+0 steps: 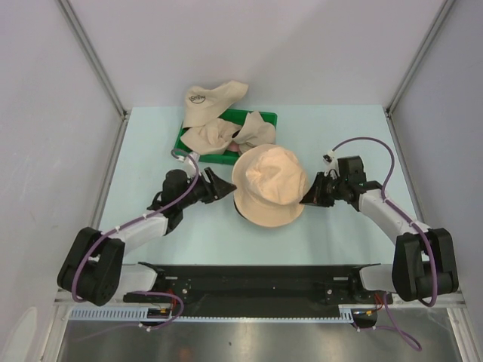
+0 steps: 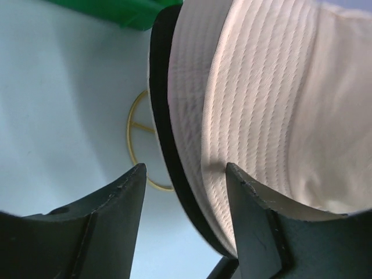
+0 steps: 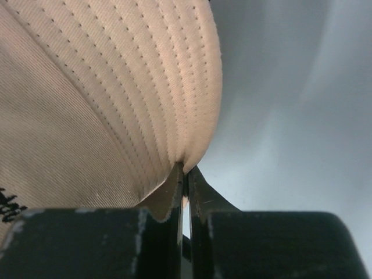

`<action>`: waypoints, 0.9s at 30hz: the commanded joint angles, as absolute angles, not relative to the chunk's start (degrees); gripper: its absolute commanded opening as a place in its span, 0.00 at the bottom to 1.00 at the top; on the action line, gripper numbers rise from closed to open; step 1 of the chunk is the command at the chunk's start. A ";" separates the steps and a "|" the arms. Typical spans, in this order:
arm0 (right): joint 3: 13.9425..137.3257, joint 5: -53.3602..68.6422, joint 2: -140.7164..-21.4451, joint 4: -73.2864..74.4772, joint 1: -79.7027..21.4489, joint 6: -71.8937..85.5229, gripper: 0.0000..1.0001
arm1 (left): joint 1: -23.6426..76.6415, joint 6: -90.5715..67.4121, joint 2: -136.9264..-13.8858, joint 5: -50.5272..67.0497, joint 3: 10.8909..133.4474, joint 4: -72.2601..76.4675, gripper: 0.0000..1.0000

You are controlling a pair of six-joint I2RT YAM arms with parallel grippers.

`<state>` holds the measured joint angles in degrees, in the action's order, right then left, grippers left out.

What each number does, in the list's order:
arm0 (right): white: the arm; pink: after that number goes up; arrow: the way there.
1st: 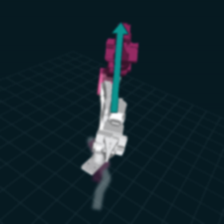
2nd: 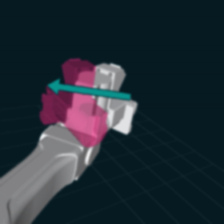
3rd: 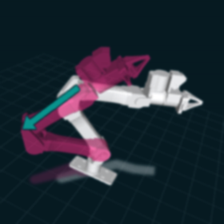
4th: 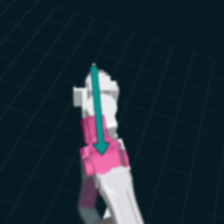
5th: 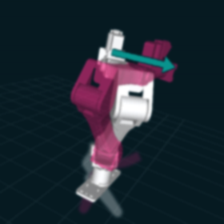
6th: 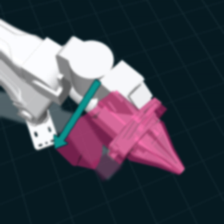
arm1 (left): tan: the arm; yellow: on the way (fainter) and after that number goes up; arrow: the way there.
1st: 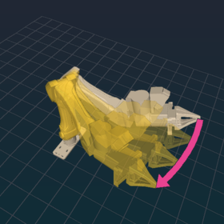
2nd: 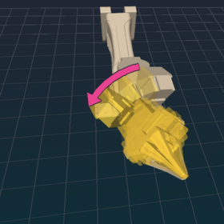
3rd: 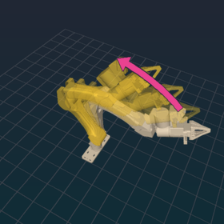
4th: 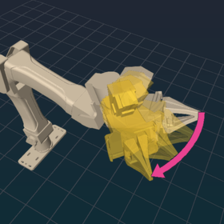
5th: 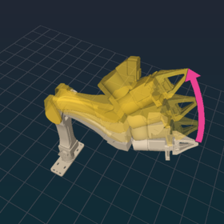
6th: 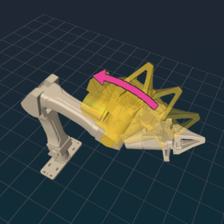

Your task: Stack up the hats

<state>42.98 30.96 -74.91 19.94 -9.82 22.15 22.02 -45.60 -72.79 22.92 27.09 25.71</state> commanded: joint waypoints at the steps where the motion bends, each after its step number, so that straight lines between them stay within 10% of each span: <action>1: 44.12 29.18 -73.83 23.12 -10.55 19.95 0.06 | 21.80 -47.20 -74.18 25.40 31.46 32.96 0.56; 13: 45.61 31.11 -73.39 22.24 -12.83 18.55 0.18 | 21.80 -49.83 -79.71 27.51 33.40 38.31 0.52; 17: 45.79 32.43 -71.99 21.80 -13.88 17.76 0.24 | 21.80 -50.62 -82.26 28.30 34.63 39.81 0.36; 20: 45.88 34.53 -70.93 21.36 -14.76 16.70 0.29 | 21.80 -50.71 -83.84 27.43 36.11 38.34 0.02; 27: 48.86 37.70 -70.75 24.69 -20.65 12.48 0.41 | 22.15 -44.75 -92.19 29.88 47.18 32.00 0.00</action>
<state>44.88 33.82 -72.20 22.92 -17.56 15.73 21.93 -48.93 -88.82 27.29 39.97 33.19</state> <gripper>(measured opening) 0.381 0.011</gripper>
